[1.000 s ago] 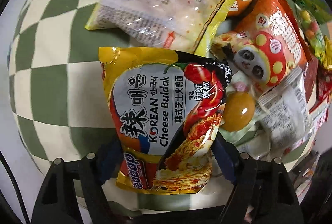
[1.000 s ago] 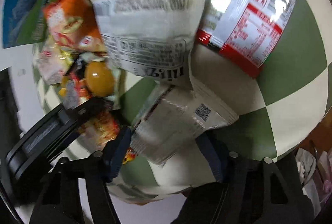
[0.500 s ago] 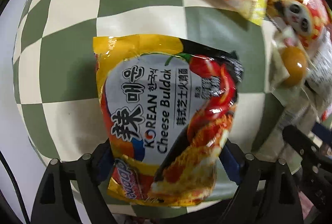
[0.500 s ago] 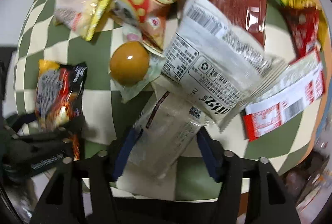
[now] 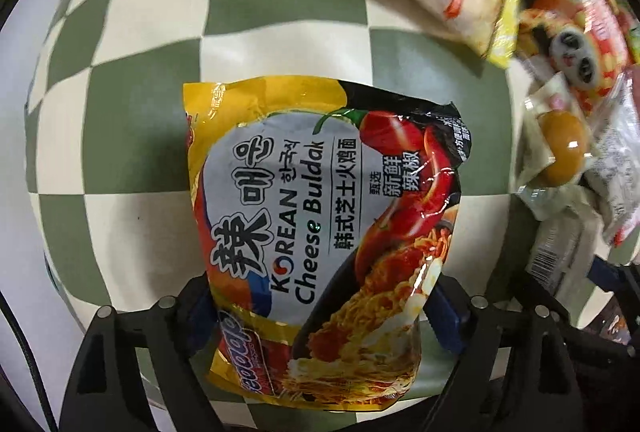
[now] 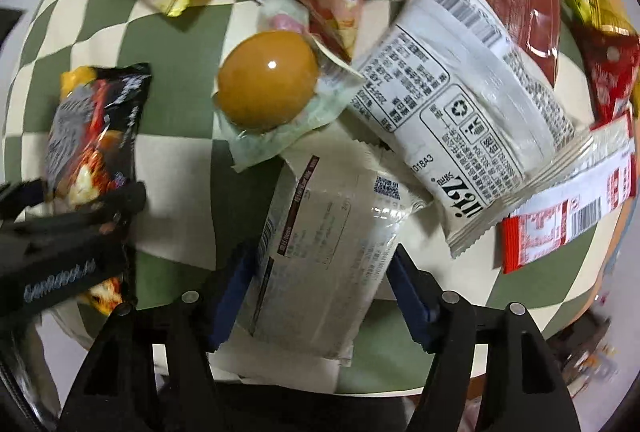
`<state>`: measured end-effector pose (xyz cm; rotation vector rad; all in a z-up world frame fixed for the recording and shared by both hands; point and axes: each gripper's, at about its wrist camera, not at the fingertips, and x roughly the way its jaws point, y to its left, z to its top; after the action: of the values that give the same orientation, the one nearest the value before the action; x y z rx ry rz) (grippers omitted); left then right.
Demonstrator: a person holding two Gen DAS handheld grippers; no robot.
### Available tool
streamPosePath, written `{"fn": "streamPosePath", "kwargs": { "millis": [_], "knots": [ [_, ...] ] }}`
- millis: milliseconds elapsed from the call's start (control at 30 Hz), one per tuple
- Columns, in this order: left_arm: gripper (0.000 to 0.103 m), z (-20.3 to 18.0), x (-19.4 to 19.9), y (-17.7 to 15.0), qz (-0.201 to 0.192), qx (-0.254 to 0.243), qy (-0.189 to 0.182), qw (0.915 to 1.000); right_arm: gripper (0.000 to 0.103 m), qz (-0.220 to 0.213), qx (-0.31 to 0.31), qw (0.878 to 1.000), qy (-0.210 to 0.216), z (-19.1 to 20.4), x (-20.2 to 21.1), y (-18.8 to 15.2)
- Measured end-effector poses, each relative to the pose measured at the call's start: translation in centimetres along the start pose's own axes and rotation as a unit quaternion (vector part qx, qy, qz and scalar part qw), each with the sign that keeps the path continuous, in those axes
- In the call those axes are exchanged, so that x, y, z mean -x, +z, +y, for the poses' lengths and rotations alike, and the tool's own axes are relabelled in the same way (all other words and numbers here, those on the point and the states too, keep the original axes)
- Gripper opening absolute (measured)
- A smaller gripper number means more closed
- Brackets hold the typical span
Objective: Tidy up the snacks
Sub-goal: 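Grasp the yellow Buldak noodle pack with left tool while right tool grasps white bread, then carry both packs into the cardboard box and open both tools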
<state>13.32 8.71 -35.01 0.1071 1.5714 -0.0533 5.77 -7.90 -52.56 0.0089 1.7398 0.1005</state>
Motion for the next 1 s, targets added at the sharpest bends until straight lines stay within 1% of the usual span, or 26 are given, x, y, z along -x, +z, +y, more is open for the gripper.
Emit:
{"fn": "streamPosePath", "kwargs": {
  "millis": [67, 167, 200, 233, 267, 333, 400, 433, 467, 500, 567, 633, 667, 700, 733, 767, 800, 867, 900, 933, 967, 1000],
  "knots": [
    [0.086, -0.2, -0.1, 0.1, -0.004, 0.006, -0.004, 1.0, 0.067, -0.003, 0.0, 1.0, -0.002, -0.6, -0.7, 0.4],
    [0.086, -0.7, -0.4, 0.0, -0.016, 0.008, -0.008, 0.9998, 0.066, -0.005, 0.005, 1.0, 0.003, -0.9, 0.1, -0.6],
    [0.086, -0.9, -0.2, 0.1, -0.018, 0.006, -0.013, 0.9997, 0.065, -0.005, 0.005, 1.0, 0.008, -1.7, -0.4, -1.3],
    [0.086, -0.7, -0.6, -0.2, -0.022, 0.008, -0.019, 0.9995, 0.065, -0.006, 0.007, 1.0, 0.011, -1.0, 1.3, -1.1],
    [0.086, -0.8, -0.3, 0.2, -0.026, 0.011, -0.024, 0.9993, 0.062, -0.009, 0.011, 1.0, 0.013, -0.9, 1.6, -1.4],
    [0.086, 0.1, -0.3, 0.3, -0.037, 0.01, -0.03, 0.9988, 0.06, -0.017, 0.022, 0.999, 0.021, -0.7, 2.4, -2.2],
    [0.086, 1.4, -0.8, -1.3, -0.05, 0.009, -0.037, 0.998, 0.06, -0.027, 0.027, 0.999, 0.03, -0.8, 3.1, -3.0],
    [0.086, 1.7, -2.5, -2.0, -0.054, 0.008, -0.039, 0.9978, 0.06, -0.031, 0.026, 0.999, 0.034, -1.0, 3.8, -3.8],
    [0.086, 2.0, -2.3, -2.7, -0.06, 0.007, -0.047, 0.997, 0.059, -0.037, 0.021, 0.998, 0.044, -1.1, 4.4, -3.9],
    [0.086, 2.4, -1.6, -3.3, -0.065, 0.006, -0.056, 0.9963, 0.059, -0.041, 0.017, 0.998, 0.052, -2.6, 5.2, -4.5],
    [0.086, 2.6, -1.8, -4.6, -0.077, 0.002, -0.066, 0.9948, 0.059, -0.055, 0.008, 0.996, 0.066, -3.4, 6.7, -4.6],
    [0.086, 2.6, -1.0, -5.3, -0.097, -0.008, -0.082, 0.9919, 0.059, -0.081, -0.003, 0.994, 0.078, -4.2, 8.8, -4.3],
    [0.086, 2.5, 0.6, -5.2, -0.104, -0.01, -0.09, 0.9905, 0.059, -0.091, -0.007, 0.992, 0.083, -4.8, 9.7, -4.1],
    [0.086, 2.4, 1.0, -5.3, -0.111, -0.014, -0.098, 0.9889, 0.059, -0.105, -0.013, 0.991, 0.088, -5.3, 11.0, -4.1],
    [0.086, 2.1, 1.2, -5.2, -0.113, -0.016, -0.105, 0.988, 0.059, -0.118, -0.019, 0.988, 0.093, -6.1, 12.6, -4.3],
    [0.086, 1.8, 1.5, -4.9, -0.107, -0.018, -0.109, 0.988, 0.059, -0.132, -0.024, 0.986, 0.096, -6.0, 14.9, -4.0],
    [0.086, 1.7, 1.6, -4.3, -0.108, -0.017, -0.12, 0.9868, 0.059, -0.147, -0.028, 0.984, 0.099, -6.3, 17.1, -3.0],
    [0.086, 1.0, 1.5, -3.2, -0.103, -0.015, -0.129, 0.9862, 0.059, -0.18, -0.034, 0.977, 0.107, -7.3, 20.1, -1.5],
    [0.086, 0.9, 1.6, -2.2, -0.111, -0.015, -0.132, 0.9849, 0.059, -0.192, -0.033, 0.975, 0.106, -8.1, 21.5, -0.7],
    [0.086, 0.6, 1.3, -1.8, -0.113, -0.014, -0.129, 0.9851, 0.059, -0.207, -0.032, 0.972, 0.104, -9.1, 23.1, 0.5],
    [0.086, 0.3, 0.9, -0.6, -0.119, -0.014, -0.129, 0.9843, 0.059, -0.221, -0.031, 0.97, 0.099, -10.0, 25.0, 1.4],
    [0.086, 0.2, 0.3, 0.2, -0.119, -0.014, -0.131, 0.9841, 0.059, -0.234, -0.027, 0.967, 0.092, -10.8, 26.3, 3.1]
  ]
}}
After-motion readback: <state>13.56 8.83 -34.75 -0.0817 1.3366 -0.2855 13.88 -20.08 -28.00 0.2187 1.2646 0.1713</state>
